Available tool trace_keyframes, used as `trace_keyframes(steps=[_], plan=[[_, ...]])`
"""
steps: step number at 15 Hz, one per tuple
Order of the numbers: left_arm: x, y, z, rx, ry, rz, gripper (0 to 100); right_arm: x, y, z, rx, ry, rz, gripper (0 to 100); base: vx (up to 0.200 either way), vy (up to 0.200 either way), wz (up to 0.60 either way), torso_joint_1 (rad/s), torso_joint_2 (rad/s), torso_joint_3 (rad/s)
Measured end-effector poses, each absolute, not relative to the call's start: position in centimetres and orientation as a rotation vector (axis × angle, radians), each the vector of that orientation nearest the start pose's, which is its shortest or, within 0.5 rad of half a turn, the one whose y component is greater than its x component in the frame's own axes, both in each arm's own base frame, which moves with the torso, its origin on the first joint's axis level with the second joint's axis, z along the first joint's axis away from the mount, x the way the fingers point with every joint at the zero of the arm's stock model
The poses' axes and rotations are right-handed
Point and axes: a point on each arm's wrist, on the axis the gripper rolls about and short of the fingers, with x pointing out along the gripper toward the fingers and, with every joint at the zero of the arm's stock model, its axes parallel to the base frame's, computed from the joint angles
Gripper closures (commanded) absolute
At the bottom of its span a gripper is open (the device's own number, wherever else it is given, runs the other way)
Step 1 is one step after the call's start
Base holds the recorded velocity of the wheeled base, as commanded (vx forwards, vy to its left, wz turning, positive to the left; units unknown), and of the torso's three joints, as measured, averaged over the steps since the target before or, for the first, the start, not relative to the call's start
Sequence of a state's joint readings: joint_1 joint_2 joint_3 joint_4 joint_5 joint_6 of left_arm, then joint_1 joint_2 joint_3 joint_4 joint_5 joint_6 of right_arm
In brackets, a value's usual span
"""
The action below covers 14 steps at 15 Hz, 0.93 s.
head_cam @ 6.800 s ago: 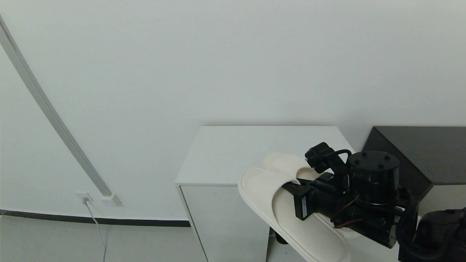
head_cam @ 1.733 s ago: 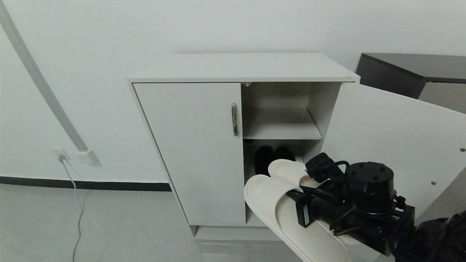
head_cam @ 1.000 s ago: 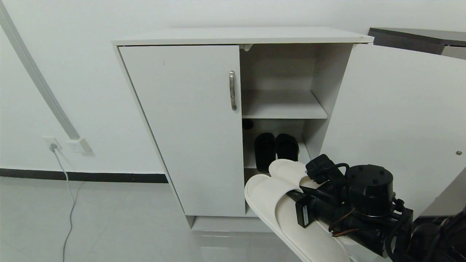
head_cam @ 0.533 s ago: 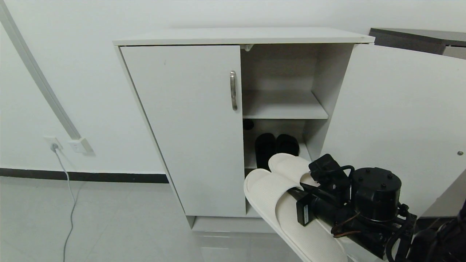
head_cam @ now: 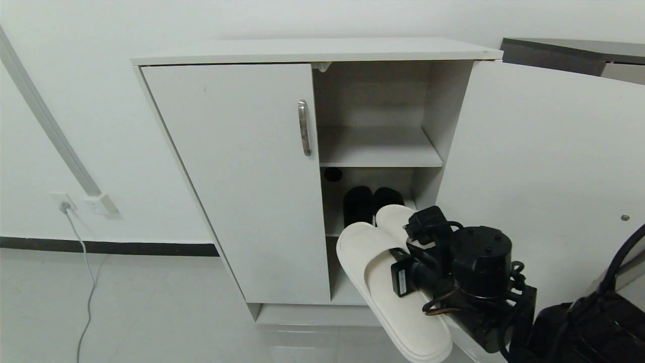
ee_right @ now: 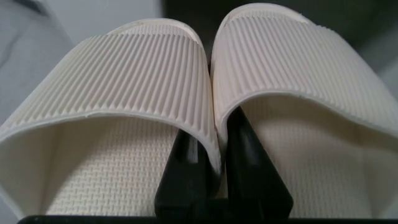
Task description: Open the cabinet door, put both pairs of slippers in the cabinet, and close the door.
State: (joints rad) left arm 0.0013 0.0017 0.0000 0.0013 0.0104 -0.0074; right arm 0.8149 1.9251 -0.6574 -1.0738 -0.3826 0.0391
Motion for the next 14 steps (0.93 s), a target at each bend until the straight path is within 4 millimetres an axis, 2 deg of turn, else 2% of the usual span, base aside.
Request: trace_keyframes(steps=[3,6,11,14], plan=[[-2.3,0.0,7.5,-0.007,0.003,0.011,100,23.6,25.6,13.0,-0.06,0.25,0.221,100,0.0,0.0,0.0,0.0,0.0,0.0],[-2.3,0.0,7.5,-0.006,0.003,0.009,100,24.1,27.5,15.7,-0.058,0.249,0.116,100,0.0,0.0,0.0,0.0,0.0,0.0],[-2.3,0.0,7.5,-0.007,0.003,0.01,100,25.2,28.7,21.3,-0.028,0.216,0.083,100,0.0,0.0,0.0,0.0,0.0,0.0],[-2.3,0.0,7.5,-0.006,0.003,0.01,100,26.1,28.4,23.4,-0.016,0.205,0.054,100,0.0,0.0,0.0,0.0,0.0,0.0]])
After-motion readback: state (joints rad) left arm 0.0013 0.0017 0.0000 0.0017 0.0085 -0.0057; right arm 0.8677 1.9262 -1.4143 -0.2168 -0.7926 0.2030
